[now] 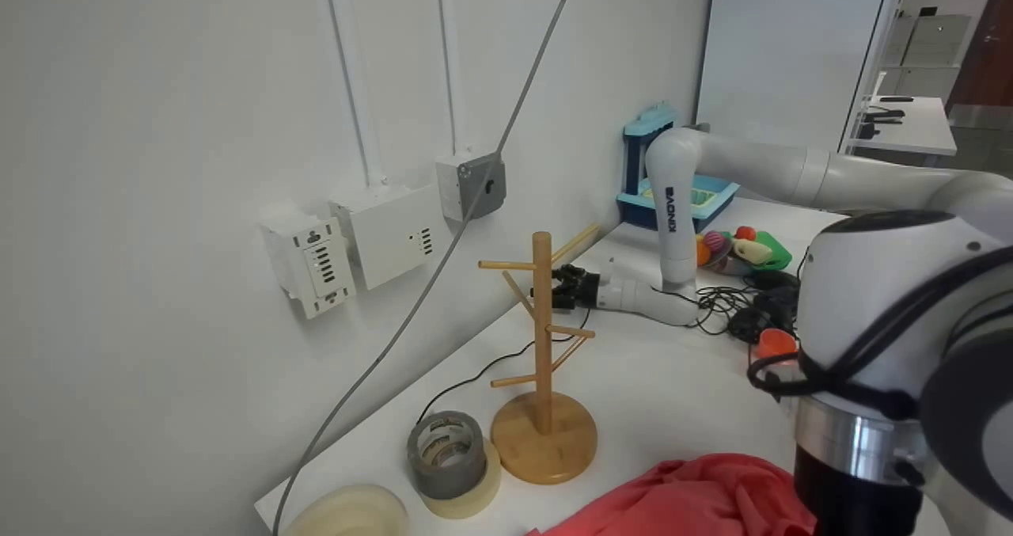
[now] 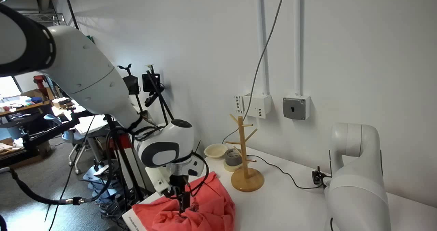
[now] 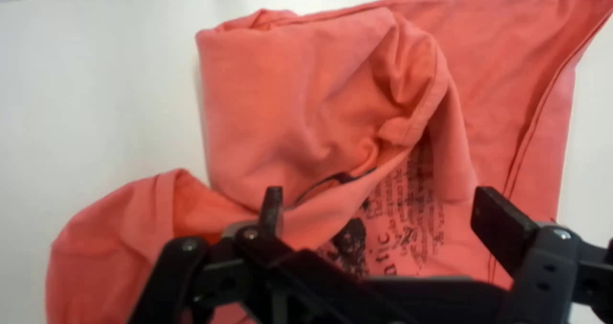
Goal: Fold the sweatshirt from top to bottom
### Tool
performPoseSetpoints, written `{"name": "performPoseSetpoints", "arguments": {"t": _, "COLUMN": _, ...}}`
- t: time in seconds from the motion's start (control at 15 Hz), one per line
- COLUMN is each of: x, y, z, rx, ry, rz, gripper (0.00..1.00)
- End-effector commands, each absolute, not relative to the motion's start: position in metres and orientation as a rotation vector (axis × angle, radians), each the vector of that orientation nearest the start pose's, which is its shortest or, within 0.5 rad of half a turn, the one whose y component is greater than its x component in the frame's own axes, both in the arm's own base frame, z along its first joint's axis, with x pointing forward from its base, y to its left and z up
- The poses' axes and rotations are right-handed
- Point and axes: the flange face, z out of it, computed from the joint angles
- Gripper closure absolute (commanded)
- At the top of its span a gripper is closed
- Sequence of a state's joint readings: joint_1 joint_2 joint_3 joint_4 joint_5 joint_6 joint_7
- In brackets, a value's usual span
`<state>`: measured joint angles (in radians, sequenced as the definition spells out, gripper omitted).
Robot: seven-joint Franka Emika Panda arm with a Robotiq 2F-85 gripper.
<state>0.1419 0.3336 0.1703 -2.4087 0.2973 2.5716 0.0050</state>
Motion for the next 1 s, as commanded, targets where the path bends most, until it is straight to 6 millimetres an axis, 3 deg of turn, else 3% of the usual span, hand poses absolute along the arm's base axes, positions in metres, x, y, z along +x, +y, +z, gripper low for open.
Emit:
{"name": "performPoseSetpoints", "arguments": {"t": 0.0, "x": 0.48, "y": 0.1, "z": 0.186, "rx": -2.97, "ry": 0.055, "rz": 0.128, "gripper": 0.0}}
{"name": "performPoseSetpoints", "arguments": {"t": 0.2, "x": 0.499, "y": 0.054, "z": 0.188, "rx": -2.957, "ry": 0.204, "rz": 0.017, "gripper": 0.0}}
{"name": "performPoseSetpoints", "arguments": {"t": 0.4, "x": 0.499, "y": 0.019, "z": 0.178, "rx": -2.935, "ry": 0.358, "rz": 0.004, "gripper": 0.0}}
{"name": "performPoseSetpoints", "arguments": {"t": 0.93, "x": 0.491, "y": -0.044, "z": 0.151, "rx": -2.794, "ry": 0.659, "rz": 0.068, "gripper": 0.0}}
